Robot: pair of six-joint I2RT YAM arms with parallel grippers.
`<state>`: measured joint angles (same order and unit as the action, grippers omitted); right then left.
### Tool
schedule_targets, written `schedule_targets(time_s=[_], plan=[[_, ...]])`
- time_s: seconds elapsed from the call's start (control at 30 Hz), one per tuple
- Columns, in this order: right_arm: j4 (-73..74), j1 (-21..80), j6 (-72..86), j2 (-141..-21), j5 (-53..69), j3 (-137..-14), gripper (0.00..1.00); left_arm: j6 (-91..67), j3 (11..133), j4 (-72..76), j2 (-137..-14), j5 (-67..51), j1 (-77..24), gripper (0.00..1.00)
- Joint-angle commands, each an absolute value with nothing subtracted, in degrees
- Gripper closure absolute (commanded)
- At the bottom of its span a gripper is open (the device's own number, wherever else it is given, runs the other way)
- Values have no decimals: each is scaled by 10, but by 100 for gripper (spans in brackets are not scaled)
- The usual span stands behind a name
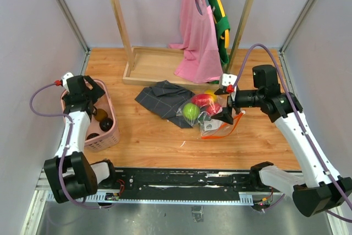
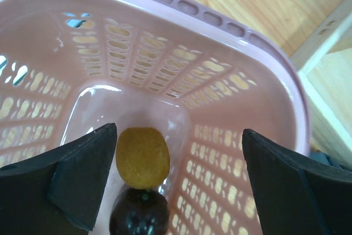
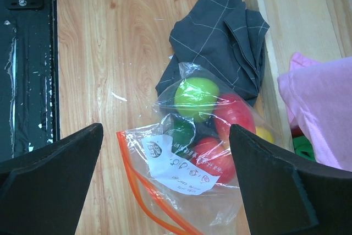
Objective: Open the zip-top bag and remove the fake food
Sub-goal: Place the fake fruit in the bin, then pick up the fake fruit from the zipper food storage bag.
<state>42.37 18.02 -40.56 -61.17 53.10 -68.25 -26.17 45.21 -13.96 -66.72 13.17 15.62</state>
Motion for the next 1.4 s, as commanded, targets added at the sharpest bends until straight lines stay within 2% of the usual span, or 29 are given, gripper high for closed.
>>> schedule_targets(time_s=[0.0, 0.3, 0.57, 0.77, 0.97, 1.23, 1.37], plan=[[422, 161, -403, -598, 556, -669, 2, -253, 476, -155, -618, 75, 160, 1], [445, 122, -420, -587, 580, -647, 2, -240, 439, -142, -464, -162, 160, 1], [484, 89, -463, -580, 621, -632, 2, -304, 399, -92, -382, -352, 128, 14], [585, 88, -610, -567, 660, -625, 2, -342, 363, -28, -346, -291, -61, 16], [662, 87, -712, -545, 640, -610, 2, -331, 336, 55, -357, -179, -292, 20], [681, 88, -747, -524, 601, -578, 2, -173, 336, 165, -494, 1, -584, 23], [681, 87, -738, -517, 572, -570, 1, -65, 314, 269, -580, 47, -675, 23]])
